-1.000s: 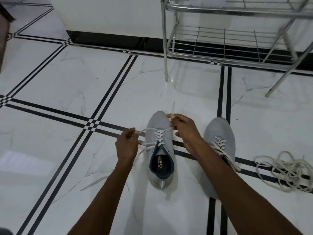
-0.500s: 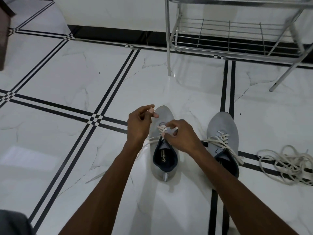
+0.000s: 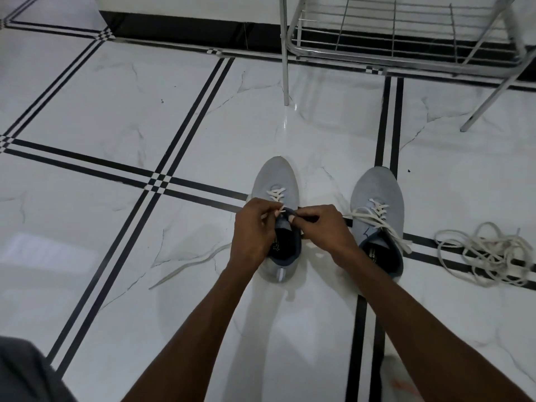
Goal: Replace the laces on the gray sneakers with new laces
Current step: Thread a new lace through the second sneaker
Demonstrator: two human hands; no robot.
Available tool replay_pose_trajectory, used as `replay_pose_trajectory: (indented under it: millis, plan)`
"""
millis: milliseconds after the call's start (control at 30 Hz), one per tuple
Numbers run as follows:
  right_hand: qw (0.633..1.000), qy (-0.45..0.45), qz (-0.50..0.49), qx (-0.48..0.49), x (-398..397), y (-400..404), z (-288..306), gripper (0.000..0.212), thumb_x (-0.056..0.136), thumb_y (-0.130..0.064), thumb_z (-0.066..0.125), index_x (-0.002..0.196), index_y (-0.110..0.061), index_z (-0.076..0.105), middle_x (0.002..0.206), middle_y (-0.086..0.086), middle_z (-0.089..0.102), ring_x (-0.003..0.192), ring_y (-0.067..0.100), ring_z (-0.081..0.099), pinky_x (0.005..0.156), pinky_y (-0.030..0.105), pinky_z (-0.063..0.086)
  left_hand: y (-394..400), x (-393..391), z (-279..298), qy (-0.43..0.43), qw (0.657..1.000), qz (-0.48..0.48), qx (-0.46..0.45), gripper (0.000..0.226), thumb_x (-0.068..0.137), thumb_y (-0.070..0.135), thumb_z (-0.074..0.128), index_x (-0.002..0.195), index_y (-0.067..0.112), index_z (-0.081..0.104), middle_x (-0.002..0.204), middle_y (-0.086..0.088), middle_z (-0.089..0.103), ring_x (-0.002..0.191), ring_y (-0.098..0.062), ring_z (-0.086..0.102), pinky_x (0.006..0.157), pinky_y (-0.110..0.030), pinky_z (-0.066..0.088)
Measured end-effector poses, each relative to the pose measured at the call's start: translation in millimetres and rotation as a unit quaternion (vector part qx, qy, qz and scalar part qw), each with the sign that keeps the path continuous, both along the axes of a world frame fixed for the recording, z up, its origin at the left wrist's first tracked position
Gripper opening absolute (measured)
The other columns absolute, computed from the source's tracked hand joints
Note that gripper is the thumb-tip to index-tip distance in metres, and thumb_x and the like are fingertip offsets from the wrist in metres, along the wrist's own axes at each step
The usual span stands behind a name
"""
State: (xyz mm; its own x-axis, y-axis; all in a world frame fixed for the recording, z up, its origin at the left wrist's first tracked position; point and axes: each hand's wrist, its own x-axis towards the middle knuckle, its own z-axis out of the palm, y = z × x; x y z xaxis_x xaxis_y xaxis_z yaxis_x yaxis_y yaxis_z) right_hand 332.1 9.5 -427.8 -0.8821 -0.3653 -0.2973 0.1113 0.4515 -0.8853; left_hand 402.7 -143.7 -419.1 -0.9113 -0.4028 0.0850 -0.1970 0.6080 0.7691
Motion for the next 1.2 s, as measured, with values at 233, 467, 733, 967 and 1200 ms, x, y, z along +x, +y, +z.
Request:
replay_pose_trajectory:
  millis: [233, 467, 733, 967, 1200]
  plan:
    - [0.990, -0.105, -0.048, -0.080, -3, -2, -2, 0.012, 0.084, -0.016, 0.079, 0.096, -0.014, 0.080, 0.089, 0.004, 0.078, 0.089, 0.024, 0.074, 0.082, 0.042, 0.062, 10, 1, 1, 0.003, 1.000, 0.019, 0.002, 0.016, 0.095, 0.017, 0.066, 0.111, 0.019, 0.063, 0.103, 0.002, 0.069, 0.097, -0.013, 0.063, 0.084, -0.017, 0.048]
    - [0.977, -0.164, -0.060, -0.126, -3, 0, -3, 0.010, 0.086, -0.013, 0.076, 0.096, -0.014, 0.080, 0.093, 0.004, 0.078, 0.092, 0.021, 0.074, 0.088, 0.040, 0.061, 15, 0, -5, 0.000, 1.000, 0.015, 0.013, 0.020, 0.091, 0.010, 0.066, 0.101, 0.017, 0.050, 0.097, 0.002, 0.062, 0.093, -0.019, 0.061, 0.082, -0.038, 0.054]
    - [0.976, -0.161, -0.036, -0.140, -6, 4, 1, 0.017, 0.089, -0.015, 0.074, 0.105, -0.010, 0.078, 0.100, 0.008, 0.077, 0.097, 0.021, 0.072, 0.086, 0.032, 0.061, 15, -3, -7, 0.039, 0.998, 0.049, 0.022, 0.024, 0.090, 0.012, 0.068, 0.094, 0.021, 0.045, 0.089, 0.003, 0.062, 0.084, -0.017, 0.064, 0.075, -0.043, 0.055]
    - [0.976, -0.160, -0.031, -0.142, -4, 3, -2, 0.019, 0.094, -0.018, 0.068, 0.110, -0.011, 0.076, 0.100, 0.005, 0.078, 0.095, 0.018, 0.073, 0.082, 0.026, 0.060, 15, -6, -13, 0.016, 0.996, 0.066, 0.056, 0.034, 0.090, 0.015, 0.071, 0.098, 0.030, 0.042, 0.095, 0.002, 0.066, 0.089, -0.014, 0.067, 0.079, -0.039, 0.058]
    - [0.978, -0.172, 0.000, -0.118, -18, 0, -4, 0.009, 0.094, -0.018, 0.070, 0.096, -0.011, 0.074, 0.089, 0.011, 0.074, 0.081, 0.020, 0.068, 0.076, 0.031, 0.061, 12, -3, -10, 0.013, 0.997, 0.062, 0.045, 0.021, 0.086, 0.016, 0.077, 0.090, 0.027, 0.060, 0.093, 0.013, 0.064, 0.097, -0.010, 0.054, 0.082, -0.021, 0.046]
